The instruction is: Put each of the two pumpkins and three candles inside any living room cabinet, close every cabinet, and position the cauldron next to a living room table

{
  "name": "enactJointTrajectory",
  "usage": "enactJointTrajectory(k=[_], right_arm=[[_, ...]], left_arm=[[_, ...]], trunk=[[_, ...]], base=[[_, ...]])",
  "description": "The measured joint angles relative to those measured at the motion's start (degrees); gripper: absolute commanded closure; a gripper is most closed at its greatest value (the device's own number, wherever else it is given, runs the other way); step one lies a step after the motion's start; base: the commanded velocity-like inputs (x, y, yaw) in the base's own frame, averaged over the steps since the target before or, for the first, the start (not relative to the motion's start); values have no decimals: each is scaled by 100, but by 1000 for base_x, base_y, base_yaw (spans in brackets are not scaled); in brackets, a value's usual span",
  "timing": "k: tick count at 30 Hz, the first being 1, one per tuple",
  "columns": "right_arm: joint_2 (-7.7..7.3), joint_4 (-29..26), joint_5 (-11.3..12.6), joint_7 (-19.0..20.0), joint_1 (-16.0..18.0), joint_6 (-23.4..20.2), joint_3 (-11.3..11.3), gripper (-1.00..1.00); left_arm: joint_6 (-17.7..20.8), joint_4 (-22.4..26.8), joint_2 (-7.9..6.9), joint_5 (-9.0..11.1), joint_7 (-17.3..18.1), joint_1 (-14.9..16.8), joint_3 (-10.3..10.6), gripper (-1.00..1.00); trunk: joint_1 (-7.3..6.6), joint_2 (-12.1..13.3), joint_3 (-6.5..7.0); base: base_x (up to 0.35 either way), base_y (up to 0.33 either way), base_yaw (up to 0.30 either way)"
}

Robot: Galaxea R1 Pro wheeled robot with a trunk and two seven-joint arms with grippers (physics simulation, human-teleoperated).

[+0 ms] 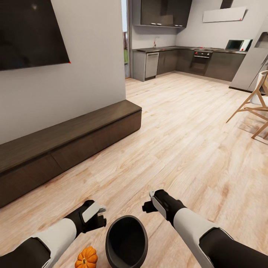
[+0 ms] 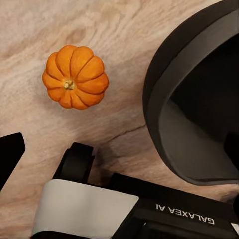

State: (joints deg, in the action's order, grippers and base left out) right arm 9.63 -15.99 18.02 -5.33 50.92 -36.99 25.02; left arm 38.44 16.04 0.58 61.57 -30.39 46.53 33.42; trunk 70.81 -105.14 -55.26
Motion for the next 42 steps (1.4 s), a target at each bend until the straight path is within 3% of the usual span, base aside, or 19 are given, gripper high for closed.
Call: enactJointTrajectory(k=[6, 9, 10, 11, 13, 16, 23, 34, 42], right_arm=[[4, -1, 9, 193, -3, 6, 192, -100], [4, -1, 18, 289, -12, 73, 288, -100], [5, -1, 25, 415, -21, 103, 916, -100], [4, 1, 23, 419, -43, 142, 940, -100], [4, 10, 24, 419, -76, 199, 942, -100], [4, 47, 27, 419, -118, 259, 943, -100], [17, 140, 19, 414, -249, 325, 958, -100], [13, 148, 17, 410, -274, 408, 970, -100], [13, 149, 9, 415, -276, 456, 970, -100]], left_arm=[[-193, 192, 10, 87, -192, -194, -11, -100], [-287, 288, -87, 177, -289, -291, 29, -100], [-1724, 1357, -269, 910, -1774, -847, 32, -100], [-1815, 1432, -349, 989, -2949, -954, 38, -100], [-1830, 1433, -426, 1058, -2513, -1084, 45, -100], [-1863, 1441, -446, 1083, -2192, -1172, 53, -100], [-1875, 1473, -407, 1088, -2101, -1189, 65, -100], [-1869, 1627, -125, 1084, -2087, -1190, 68, -100], [-1867, 1705, -109, 1086, -1920, -1190, 68, -100]], trunk=[[0, 0, 0], [0, 0, 0], [0, 0, -1], [0, 0, 0], [0, 0, 0], [0, 0, 0], [0, 0, 0], [0, 0, 0], [65, -119, -53]], base=[[0, 0, 0], [0, 0, 0], [0, 0, 0], [0, 0, 0], [0, 0, 0], [0, 0, 0], [0, 0, 0], [0, 0, 0], [0, 0, 0]])
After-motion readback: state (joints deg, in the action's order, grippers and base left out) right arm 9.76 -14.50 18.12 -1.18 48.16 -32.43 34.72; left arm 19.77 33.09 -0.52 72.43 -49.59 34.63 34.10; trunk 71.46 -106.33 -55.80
